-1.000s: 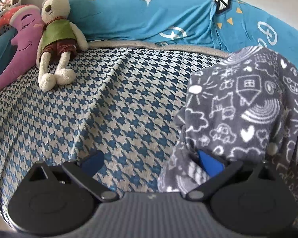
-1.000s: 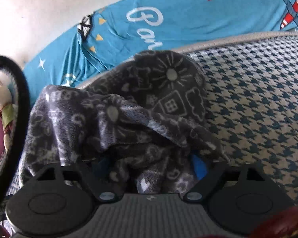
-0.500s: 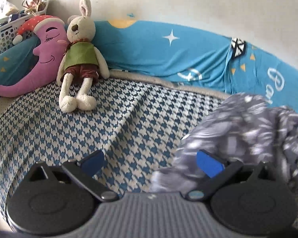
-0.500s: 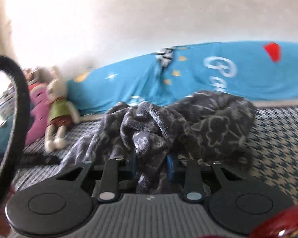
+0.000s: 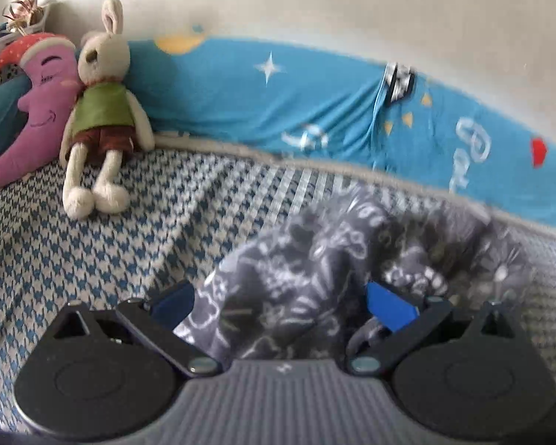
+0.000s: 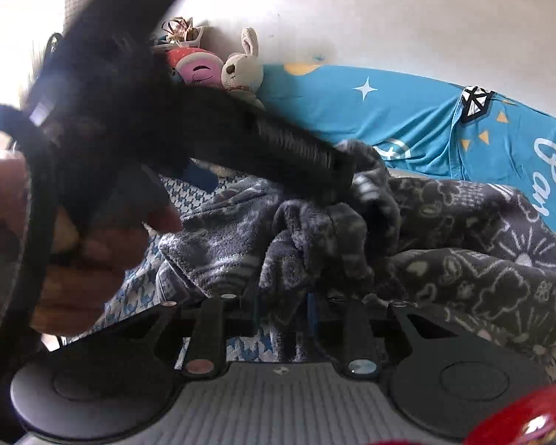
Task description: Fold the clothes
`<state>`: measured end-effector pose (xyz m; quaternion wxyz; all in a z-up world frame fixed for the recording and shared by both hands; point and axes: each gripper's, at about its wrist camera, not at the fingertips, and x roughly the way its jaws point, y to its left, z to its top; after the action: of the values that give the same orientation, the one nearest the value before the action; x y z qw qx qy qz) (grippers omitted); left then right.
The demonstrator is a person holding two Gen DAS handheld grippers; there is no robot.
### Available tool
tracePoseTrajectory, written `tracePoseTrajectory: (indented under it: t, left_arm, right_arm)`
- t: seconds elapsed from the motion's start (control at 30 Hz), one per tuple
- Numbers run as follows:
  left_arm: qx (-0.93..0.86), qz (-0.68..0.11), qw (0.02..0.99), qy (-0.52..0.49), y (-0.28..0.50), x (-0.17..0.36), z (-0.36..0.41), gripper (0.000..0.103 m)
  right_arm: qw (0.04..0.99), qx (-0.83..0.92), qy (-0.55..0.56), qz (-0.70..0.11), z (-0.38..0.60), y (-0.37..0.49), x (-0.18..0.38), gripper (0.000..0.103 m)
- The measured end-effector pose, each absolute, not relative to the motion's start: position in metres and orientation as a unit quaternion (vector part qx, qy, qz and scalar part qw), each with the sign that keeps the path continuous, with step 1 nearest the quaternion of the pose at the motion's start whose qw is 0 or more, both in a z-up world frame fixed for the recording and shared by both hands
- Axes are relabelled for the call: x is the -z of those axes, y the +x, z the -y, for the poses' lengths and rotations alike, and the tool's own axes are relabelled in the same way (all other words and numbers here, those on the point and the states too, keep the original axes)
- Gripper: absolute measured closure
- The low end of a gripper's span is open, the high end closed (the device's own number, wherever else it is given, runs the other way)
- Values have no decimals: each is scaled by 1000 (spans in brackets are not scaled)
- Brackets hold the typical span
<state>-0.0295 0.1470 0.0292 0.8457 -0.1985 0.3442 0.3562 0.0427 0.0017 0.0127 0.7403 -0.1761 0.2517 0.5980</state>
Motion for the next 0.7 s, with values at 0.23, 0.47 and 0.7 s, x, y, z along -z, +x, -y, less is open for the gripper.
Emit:
tracePoseTrajectory:
  t: [0.23,0.47,0.7]
  left_arm:
    - [-386,-382,801,-251,-39,5,-172,0]
    - [-396,-389,796,-242,-50,17,-179,0]
    - [-405,-397,795,-217,-58,26,-180,0]
  right_arm:
    - [759,-583,-131,-259,24,63,-30,60]
    - [818,-480,-83,-307,46,116,-33,38]
    - [821,-381,57,-422,69,173,-13,27]
